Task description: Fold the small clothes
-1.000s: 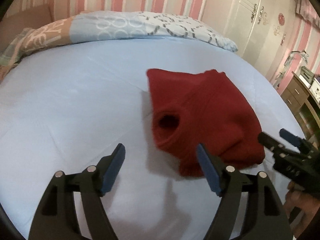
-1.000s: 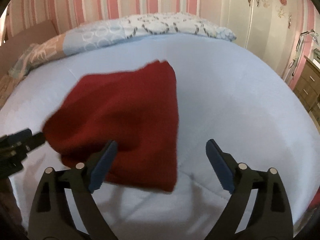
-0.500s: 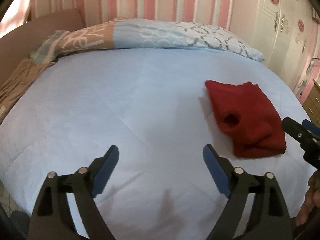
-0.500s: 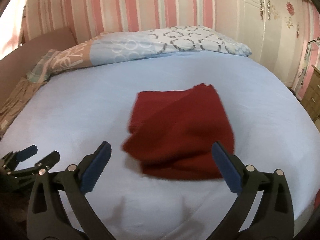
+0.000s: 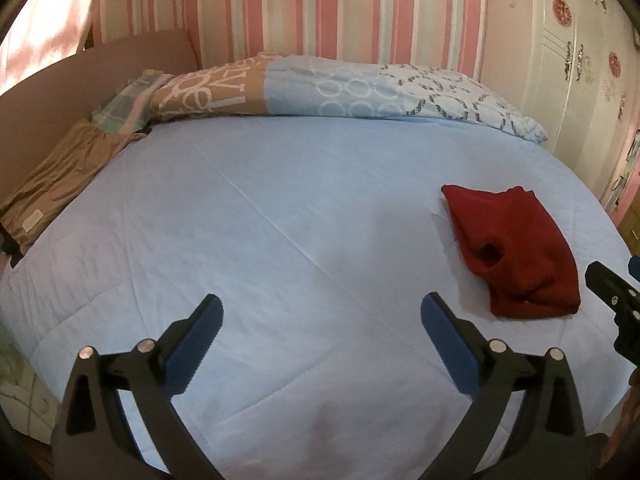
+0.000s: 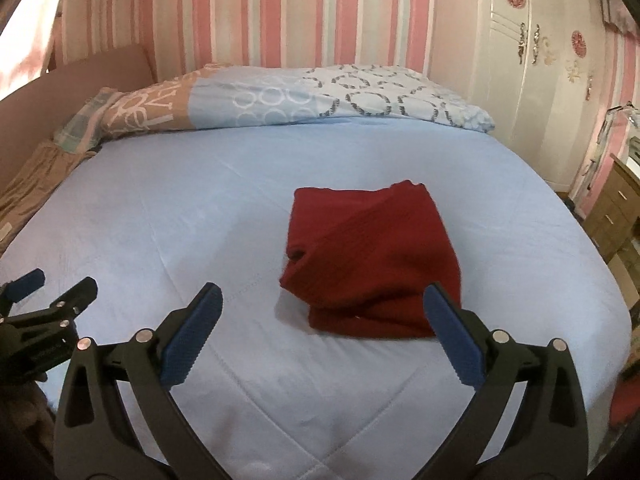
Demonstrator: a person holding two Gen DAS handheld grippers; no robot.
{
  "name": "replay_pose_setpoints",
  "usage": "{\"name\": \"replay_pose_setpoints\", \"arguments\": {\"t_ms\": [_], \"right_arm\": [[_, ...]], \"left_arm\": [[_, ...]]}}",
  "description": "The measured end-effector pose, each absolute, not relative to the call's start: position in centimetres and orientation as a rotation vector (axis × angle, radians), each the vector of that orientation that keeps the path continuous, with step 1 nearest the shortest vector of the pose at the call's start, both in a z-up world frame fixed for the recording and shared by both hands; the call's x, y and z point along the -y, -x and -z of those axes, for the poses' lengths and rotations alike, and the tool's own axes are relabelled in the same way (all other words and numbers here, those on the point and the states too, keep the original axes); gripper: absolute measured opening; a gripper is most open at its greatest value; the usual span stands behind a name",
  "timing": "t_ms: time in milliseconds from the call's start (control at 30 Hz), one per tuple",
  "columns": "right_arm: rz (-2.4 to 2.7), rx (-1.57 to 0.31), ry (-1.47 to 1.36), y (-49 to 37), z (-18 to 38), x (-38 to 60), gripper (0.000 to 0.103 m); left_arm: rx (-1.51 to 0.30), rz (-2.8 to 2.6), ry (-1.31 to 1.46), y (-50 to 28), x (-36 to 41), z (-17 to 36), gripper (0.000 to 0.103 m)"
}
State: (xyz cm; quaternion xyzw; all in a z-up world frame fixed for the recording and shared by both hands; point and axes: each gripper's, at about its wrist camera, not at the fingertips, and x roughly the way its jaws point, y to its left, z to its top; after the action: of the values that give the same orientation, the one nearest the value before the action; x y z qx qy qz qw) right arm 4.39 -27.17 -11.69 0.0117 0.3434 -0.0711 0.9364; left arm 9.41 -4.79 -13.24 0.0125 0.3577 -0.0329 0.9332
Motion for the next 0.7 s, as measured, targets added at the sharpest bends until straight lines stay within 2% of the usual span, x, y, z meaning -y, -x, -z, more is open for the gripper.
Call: {"name": "replay_pose_setpoints", "arguments": {"t_ms": [700], "right_arm": [[0.144, -0.682, -0.013, -2.9, 9.7, 26.4, 0.1]], "left_arm": [[-0.727, 0.102, -0.077, -9.0, 4.5, 11.2, 0.101]]}}
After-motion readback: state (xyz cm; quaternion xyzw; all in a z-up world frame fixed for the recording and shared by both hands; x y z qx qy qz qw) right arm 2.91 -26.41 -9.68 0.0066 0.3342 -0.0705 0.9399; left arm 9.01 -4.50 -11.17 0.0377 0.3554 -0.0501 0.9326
